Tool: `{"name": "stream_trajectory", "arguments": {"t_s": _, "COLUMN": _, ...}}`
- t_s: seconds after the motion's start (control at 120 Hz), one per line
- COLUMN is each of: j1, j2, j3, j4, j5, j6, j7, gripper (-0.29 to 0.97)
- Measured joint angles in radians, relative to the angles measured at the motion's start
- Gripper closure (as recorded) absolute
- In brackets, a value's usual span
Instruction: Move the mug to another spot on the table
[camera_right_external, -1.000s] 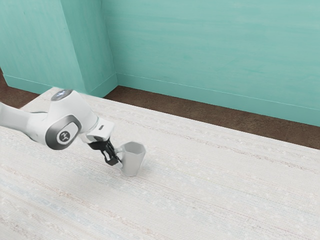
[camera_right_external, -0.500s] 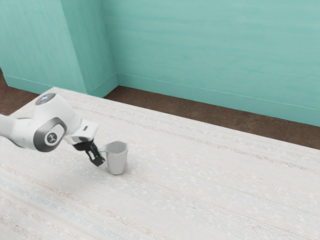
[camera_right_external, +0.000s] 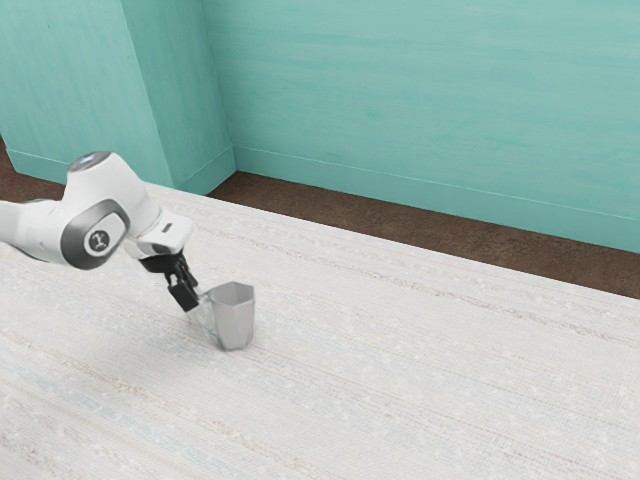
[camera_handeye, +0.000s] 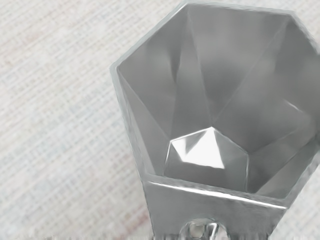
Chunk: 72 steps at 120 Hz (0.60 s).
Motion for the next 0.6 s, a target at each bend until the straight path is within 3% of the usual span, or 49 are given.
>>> {"name": "stream_trajectory", "arguments": {"t_s": 0.192, "j1": 0.029, "j2": -0.033, "j3": -0.095, "j4": 0.085, "j5": -0.025, "j6": -0.140, "j7": 0.010, "gripper": 0.02}}
{"name": "stream_trajectory", "arguments": {"t_s": 0.375, "j1": 0.029, "j2": -0.059, "j3": -0.170, "j4": 0.302, "j5": -0.036, "j6": -0.316, "j7": 0.017, "gripper": 0.01}}
{"name": "stream_trajectory", "arguments": {"t_s": 0.492, "j1": 0.027, "j2": -0.142, "j3": -0.195, "j4": 0.409, "j5": -0.039, "j6": -0.394, "j7": 0.019, "gripper": 0.00}}
{"name": "stream_trajectory", "arguments": {"t_s": 0.6, "j1": 0.018, "j2": -0.291, "j3": -0.202, "j4": 0.511, "j5": -0.073, "j6": -0.451, "j7": 0.011, "gripper": 0.00}}
